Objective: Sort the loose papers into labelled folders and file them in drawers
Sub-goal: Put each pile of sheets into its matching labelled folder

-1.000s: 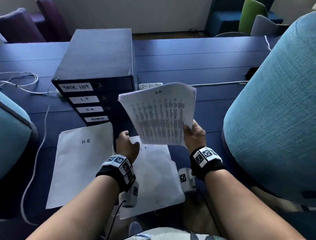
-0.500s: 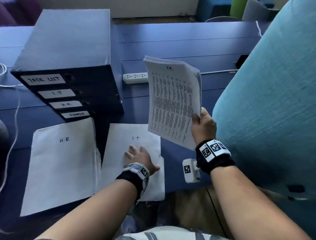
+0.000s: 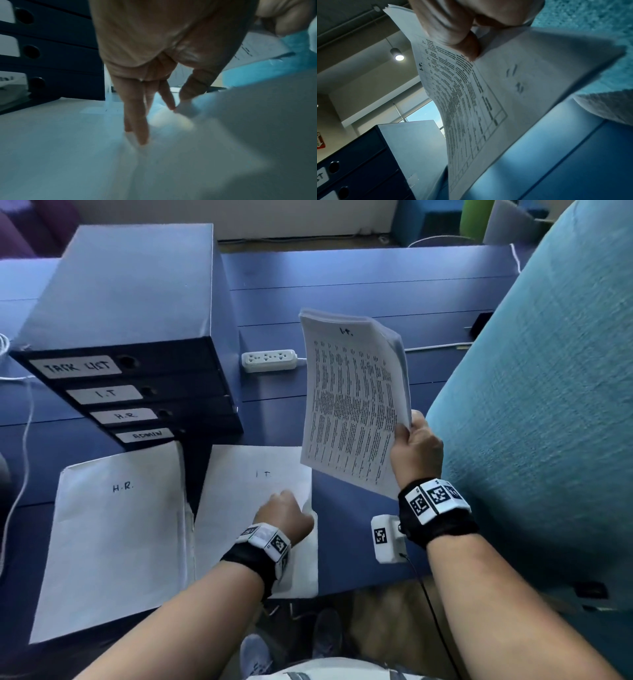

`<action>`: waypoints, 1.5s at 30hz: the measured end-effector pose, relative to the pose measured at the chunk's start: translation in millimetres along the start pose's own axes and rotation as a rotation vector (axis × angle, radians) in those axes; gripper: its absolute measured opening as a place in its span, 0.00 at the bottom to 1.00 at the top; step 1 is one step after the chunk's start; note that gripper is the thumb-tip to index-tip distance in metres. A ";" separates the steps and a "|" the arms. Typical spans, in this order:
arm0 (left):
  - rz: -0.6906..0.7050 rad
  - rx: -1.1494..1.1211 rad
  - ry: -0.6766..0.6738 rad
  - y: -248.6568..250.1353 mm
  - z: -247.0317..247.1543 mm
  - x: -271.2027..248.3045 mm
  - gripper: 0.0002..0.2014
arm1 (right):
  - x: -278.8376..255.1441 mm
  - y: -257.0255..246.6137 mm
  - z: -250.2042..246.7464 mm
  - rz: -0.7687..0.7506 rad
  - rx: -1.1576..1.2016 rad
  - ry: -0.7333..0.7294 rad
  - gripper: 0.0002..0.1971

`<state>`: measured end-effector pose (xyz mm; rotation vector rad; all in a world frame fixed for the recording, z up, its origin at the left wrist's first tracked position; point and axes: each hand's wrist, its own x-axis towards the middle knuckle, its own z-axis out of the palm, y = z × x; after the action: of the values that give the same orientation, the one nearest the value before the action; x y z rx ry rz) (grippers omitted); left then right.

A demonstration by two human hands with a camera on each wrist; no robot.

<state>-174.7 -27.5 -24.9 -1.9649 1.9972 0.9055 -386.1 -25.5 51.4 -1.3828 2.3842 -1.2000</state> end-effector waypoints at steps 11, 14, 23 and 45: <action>0.019 -0.003 0.070 -42.2 -23.8 5.0 0.16 | -1.1 -16.0 9.3 -0.052 -0.034 0.003 0.09; -0.001 0.052 0.036 -44.6 0.5 3.7 0.31 | -7.1 -19.5 15.3 -0.055 -0.034 -0.013 0.09; -0.067 0.257 0.047 -24.9 19.2 -5.1 0.44 | -14.0 -15.8 11.6 -0.076 -0.074 -0.037 0.09; 0.142 -0.650 0.255 -69.4 -80.1 -20.3 0.09 | -35.3 -7.4 57.5 0.283 -0.051 -0.553 0.09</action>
<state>-84.3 -49.3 30.0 -2.3799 2.1894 1.5701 -333.8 -32.6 8.7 -1.1460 2.1214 -0.5900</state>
